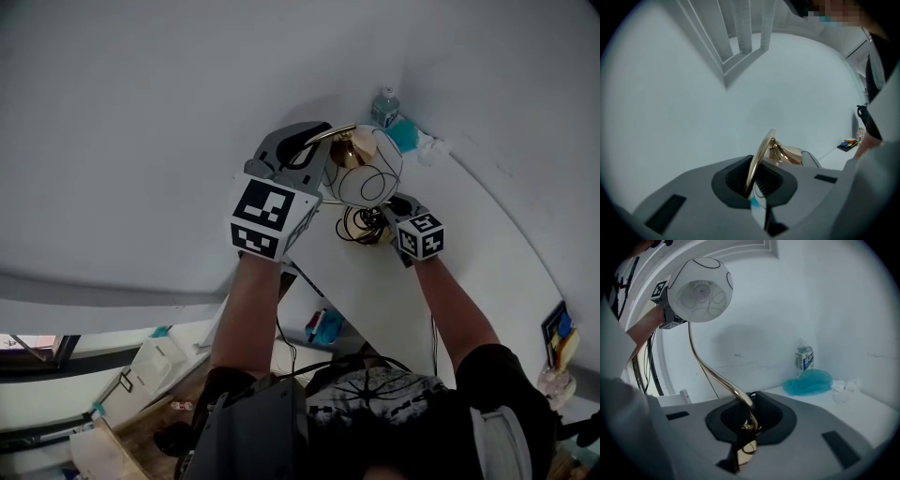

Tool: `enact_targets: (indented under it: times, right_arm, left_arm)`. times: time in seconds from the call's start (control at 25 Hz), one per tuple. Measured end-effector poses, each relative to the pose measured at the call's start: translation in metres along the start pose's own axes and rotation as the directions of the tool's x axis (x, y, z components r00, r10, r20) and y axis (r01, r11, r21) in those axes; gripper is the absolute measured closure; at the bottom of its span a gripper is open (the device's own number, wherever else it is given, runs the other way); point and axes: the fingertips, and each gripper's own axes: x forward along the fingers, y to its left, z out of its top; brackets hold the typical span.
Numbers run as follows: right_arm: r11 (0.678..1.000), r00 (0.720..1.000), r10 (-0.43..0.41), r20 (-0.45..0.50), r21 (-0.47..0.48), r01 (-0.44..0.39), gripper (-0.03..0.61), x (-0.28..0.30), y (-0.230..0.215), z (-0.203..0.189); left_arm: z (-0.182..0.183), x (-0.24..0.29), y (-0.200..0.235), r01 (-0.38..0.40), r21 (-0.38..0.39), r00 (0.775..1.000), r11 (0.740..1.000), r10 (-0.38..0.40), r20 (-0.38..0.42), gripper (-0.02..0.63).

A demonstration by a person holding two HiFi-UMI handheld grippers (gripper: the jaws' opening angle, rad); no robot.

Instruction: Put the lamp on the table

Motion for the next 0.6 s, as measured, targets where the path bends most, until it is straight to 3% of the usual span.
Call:
enact_targets:
  times: [0.6]
  right_arm:
    - [0.997,0.998,0.061,0.029,0.035,-0.062,0.552,0.082,-0.027,0.018]
  left_arm:
    - [0.004,0.053,0.021,-0.042,0.160,0.996,0.986,0.054,-0.072,0.598]
